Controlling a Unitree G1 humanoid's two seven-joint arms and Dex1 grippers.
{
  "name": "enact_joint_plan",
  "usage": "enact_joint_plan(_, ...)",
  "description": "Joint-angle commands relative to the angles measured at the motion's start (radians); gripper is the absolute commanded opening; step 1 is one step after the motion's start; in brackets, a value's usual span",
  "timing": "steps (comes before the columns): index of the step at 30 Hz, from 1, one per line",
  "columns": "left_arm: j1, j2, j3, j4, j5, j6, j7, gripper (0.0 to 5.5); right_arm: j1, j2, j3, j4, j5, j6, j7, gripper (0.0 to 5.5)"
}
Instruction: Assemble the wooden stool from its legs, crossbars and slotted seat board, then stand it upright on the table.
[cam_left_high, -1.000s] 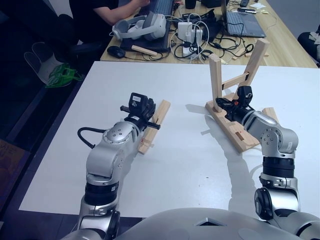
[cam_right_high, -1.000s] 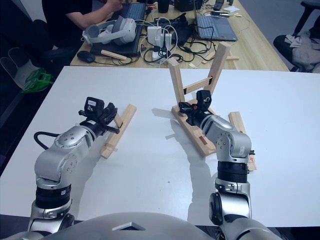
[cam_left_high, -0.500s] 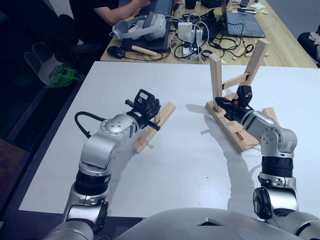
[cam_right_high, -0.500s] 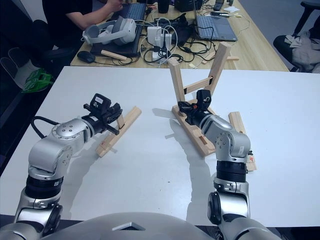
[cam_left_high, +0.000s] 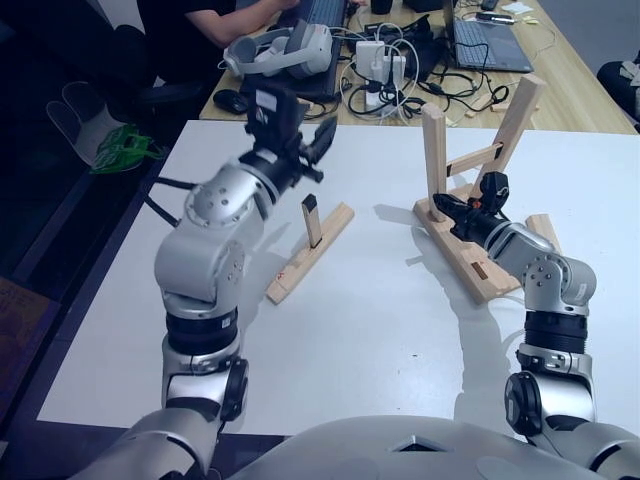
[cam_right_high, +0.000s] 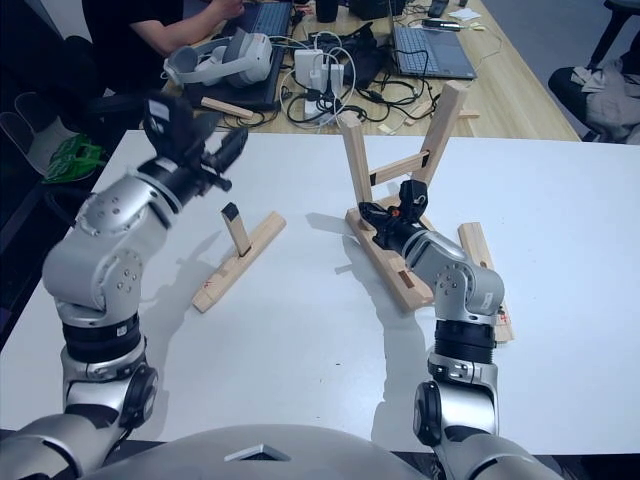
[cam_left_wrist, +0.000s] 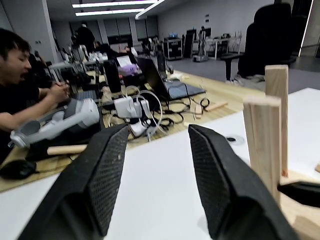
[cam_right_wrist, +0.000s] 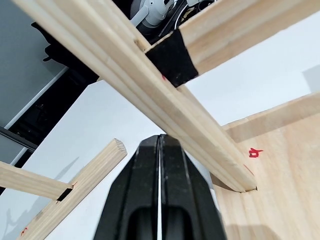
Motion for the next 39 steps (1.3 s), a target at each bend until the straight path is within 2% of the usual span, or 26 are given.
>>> enact_joint_plan(1, -0.008, -0.04, 0.03, 0.025, -0.033, 0.019, 0.019, 2.19, -0.025, -0.014, 0.011, 0.008, 0.0, -0.002, 0.0, 0.0)
enact_joint_plan(6, 0.21, -0.059, -0.083, 0.245, 0.048, 0.072, 0.066, 2.19, -0.026, -0.026, 0.061, 0.004, -0.032, -0.03, 0.011, 0.0)
enact_joint_plan(7, 0.221, -0.069, -0.091, 0.298, 0.061, 0.06, 0.076, 2.19, -0.03, -0.028, 0.068, 0.008, -0.036, -0.037, 0.011, 0.0)
enact_joint_plan(11, 0.18, -0.081, -0.075, 0.359, 0.062, 0.07, 0.074, 1.6, -0.032, -0.029, 0.078, 0.016, -0.045, -0.059, 0.009, 0.0)
enact_joint_plan(14, 0.181, -0.088, -0.056, 0.301, 0.046, 0.077, 0.072, 1.6, -0.034, -0.029, 0.076, 0.023, -0.037, -0.062, 0.009, 0.0)
enact_joint_plan(20, 0.034, -0.065, 0.016, 0.142, 0.0, 0.109, 0.066, 1.6, -0.032, -0.029, 0.054, 0.037, -0.018, -0.053, 0.006, 0.0)
enact_joint_plan(26, -0.166, -0.103, 0.076, 0.257, -0.012, 0.028, 0.092, 1.6, -0.041, -0.025, 0.057, 0.043, -0.019, -0.058, 0.002, 0.0)
enact_joint_plan(32, 0.134, -0.169, -0.053, 0.47, 0.065, -0.099, 0.093, 1.6, -0.045, -0.026, 0.082, 0.032, -0.03, -0.062, 0.003, 0.0)
enact_joint_plan(39, 0.103, -0.18, -0.045, 0.531, 0.063, -0.11, 0.078, 1.6, -0.044, -0.027, 0.079, 0.033, -0.027, -0.063, -0.002, 0.0)
